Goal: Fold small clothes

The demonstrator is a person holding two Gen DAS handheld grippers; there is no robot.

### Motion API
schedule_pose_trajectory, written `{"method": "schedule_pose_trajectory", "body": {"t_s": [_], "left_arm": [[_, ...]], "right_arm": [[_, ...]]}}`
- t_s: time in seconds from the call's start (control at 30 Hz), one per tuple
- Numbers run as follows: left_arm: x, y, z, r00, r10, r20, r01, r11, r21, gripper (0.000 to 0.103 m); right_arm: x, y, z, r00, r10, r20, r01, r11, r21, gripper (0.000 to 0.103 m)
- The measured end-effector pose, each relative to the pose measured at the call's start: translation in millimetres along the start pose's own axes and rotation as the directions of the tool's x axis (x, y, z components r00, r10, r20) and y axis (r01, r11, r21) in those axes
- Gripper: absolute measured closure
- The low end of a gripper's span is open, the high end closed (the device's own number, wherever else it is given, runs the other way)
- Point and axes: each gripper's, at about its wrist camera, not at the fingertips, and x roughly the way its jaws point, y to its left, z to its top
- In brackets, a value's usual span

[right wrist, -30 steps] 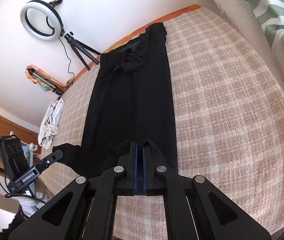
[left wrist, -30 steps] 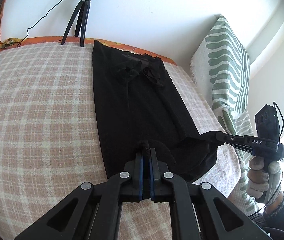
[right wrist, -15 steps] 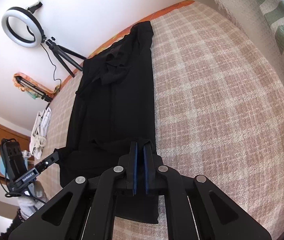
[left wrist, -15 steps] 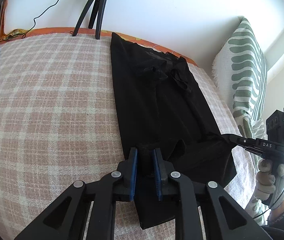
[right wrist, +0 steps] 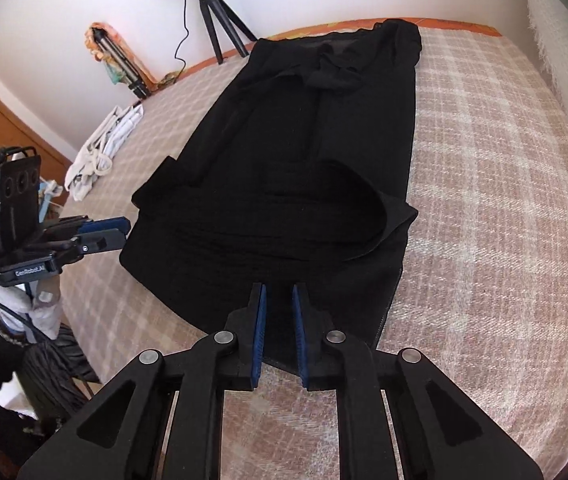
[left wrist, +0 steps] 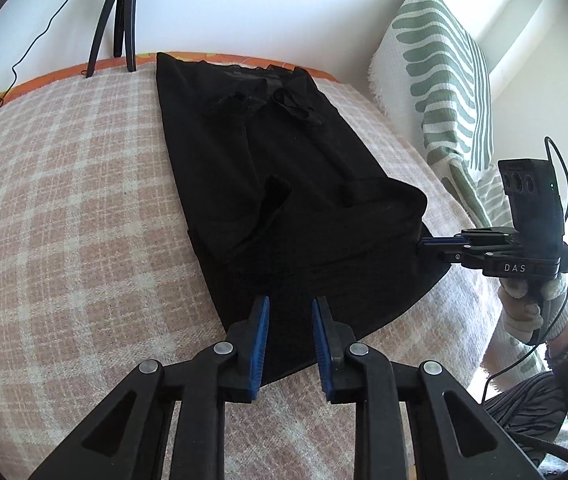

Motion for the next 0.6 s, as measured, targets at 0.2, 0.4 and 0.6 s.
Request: {"method": "schedule_pose_trajectory", "body": {"t_s": [0.2,0.4,0.6], "left_arm": [[18,9,15,0.998,0.049,-0.024,-0.049,0.999,0.002,0.085],[20,17,48,0.992,0.115,0.054,-0.114,0.993,-0.017,0.084],[18,33,68,0.973,0.203,0.114,-0.200,0.979,-0.034,0.080]], "right_arm": [[12,-6,15,1.000,-0.009,-0.006,0.009,1.000,0.018,0.091],[10,-24,40,0.997,-0.052,0.062,0.047,0.996,0.075,0.091],[-7,-54,61,0.976,-0.160,0.150,0.135,0.977,0.166,0.091]]}}
